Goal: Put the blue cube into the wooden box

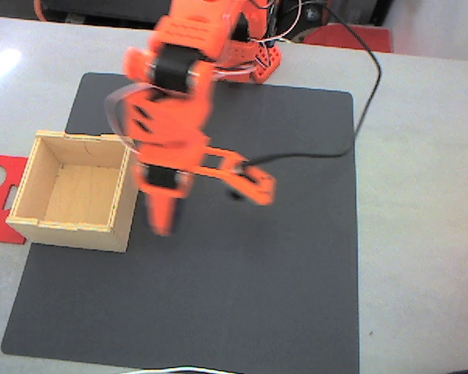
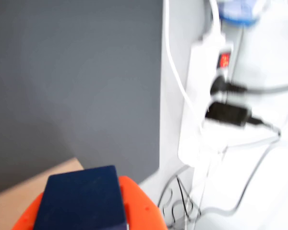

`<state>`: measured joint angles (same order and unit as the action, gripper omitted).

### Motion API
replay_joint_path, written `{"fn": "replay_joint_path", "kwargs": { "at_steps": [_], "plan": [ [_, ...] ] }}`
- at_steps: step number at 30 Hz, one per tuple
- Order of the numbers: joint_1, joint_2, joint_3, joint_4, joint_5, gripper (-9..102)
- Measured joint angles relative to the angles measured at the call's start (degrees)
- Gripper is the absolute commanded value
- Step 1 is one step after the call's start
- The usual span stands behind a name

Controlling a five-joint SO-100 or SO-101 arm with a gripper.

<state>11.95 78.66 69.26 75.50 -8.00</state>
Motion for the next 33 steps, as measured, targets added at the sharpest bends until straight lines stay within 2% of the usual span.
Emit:
{"fn": "replay_joint_path", "kwargs": {
  "at_steps": [4,12,29,31,33],
  "plan": [
    [6.59,-1.93,-3.25,0.0,-2.99,0],
    [13.1,-2.64,-5.54,0.0,-4.22,0],
    [22.32,-11.43,-8.0,0.97,-5.19,1],
    [22.76,-12.74,-8.0,0.35,-5.19,3],
    [23.03,-13.71,-8.0,-0.18,-5.19,10]
  ]
}}
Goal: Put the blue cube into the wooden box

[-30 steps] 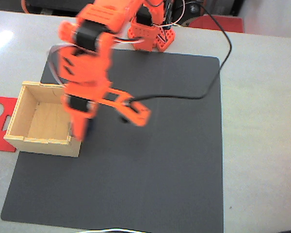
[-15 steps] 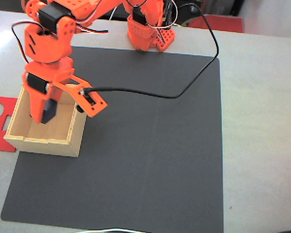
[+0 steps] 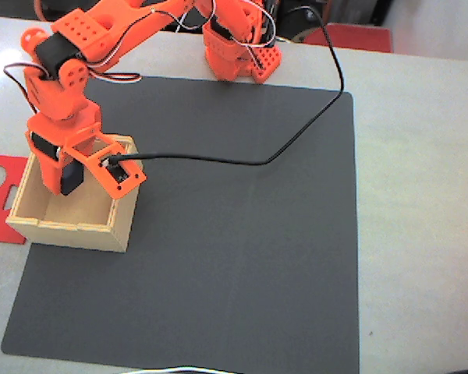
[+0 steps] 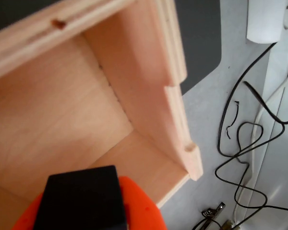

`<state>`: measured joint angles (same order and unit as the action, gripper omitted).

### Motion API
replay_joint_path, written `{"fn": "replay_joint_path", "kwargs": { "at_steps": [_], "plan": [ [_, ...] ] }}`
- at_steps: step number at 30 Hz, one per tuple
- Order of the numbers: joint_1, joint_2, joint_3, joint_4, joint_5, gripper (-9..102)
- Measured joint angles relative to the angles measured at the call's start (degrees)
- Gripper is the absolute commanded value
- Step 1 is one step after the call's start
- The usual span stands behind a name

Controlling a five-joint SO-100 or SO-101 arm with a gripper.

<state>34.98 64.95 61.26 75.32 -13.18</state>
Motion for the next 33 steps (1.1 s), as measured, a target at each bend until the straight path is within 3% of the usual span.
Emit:
{"fn": "replay_joint_path", "kwargs": {
  "at_steps": [22,27,30,33],
  "plan": [
    [0.18,-4.92,0.0,-0.44,-0.26,20],
    [-0.35,-4.92,-2.11,0.7,-0.26,12],
    [-1.49,-4.92,-8.61,5.19,0.7,1],
    [-2.72,-4.92,-18.46,10.99,2.81,0]
  ]
}}
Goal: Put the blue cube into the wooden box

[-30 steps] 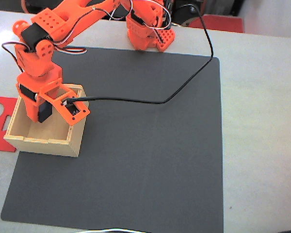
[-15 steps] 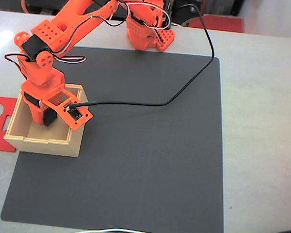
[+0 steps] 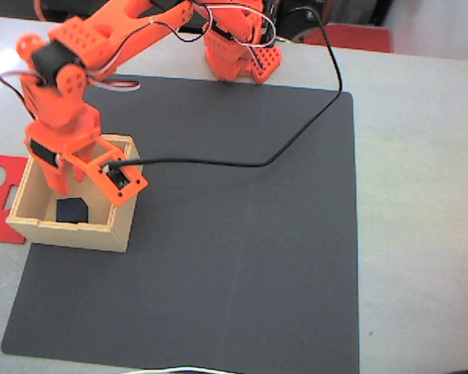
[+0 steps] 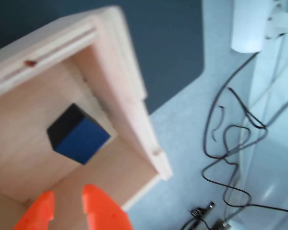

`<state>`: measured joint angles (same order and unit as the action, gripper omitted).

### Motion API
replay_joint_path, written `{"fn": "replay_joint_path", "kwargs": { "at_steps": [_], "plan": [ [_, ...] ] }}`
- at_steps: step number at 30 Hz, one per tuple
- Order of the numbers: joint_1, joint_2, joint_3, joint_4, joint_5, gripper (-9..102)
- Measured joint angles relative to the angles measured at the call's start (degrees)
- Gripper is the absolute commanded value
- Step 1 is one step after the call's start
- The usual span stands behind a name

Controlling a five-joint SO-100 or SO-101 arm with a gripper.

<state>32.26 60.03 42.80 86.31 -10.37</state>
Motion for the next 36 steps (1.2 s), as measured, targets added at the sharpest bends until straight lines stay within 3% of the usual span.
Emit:
{"fn": "replay_joint_path", "kwargs": {
  "at_steps": [7,10,24,32,36],
  "plan": [
    [-5.01,0.62,-27.51,15.12,1.41,0],
    [-7.03,8.35,-26.19,16.52,1.41,0],
    [-22.32,63.72,19.51,15.21,-5.45,0],
    [-24.17,91.23,50.8,1.14,-9.76,0],
    [-25.31,93.87,61.44,-3.52,-10.55,0]
  ]
}}
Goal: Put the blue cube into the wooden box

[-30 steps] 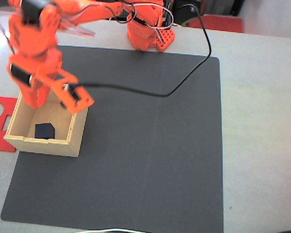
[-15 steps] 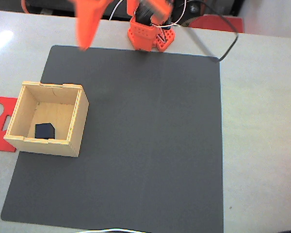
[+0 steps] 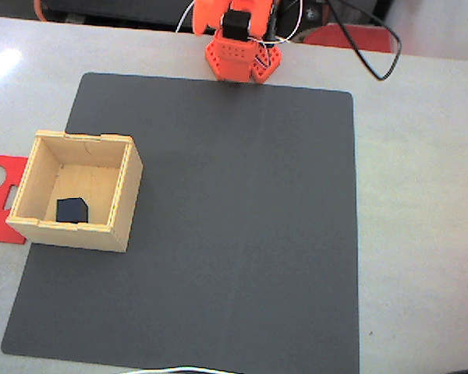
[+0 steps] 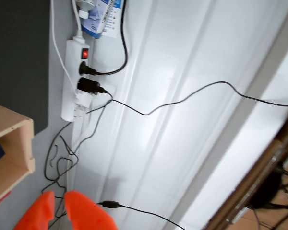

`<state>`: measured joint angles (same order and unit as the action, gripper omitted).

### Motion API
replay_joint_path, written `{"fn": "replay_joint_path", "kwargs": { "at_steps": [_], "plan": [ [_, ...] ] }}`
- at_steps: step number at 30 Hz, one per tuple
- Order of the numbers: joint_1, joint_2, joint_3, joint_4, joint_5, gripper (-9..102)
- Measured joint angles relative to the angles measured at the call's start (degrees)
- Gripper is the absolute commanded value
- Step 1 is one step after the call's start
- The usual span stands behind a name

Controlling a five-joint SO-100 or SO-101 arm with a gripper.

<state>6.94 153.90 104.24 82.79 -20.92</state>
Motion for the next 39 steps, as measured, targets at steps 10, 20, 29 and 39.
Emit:
{"fn": "replay_joint_path", "kwargs": {
  "at_steps": [10,20,29,39],
  "plan": [
    [-12.74,8.96,33.31,-15.91,-1.41,0],
    [-14.41,17.67,51.5,-20.3,-1.32,0],
    [-8.17,24.35,60.12,-20.39,0.09,0],
    [-3.25,36.56,69.08,-16.44,2.72,0]
  ]
}}
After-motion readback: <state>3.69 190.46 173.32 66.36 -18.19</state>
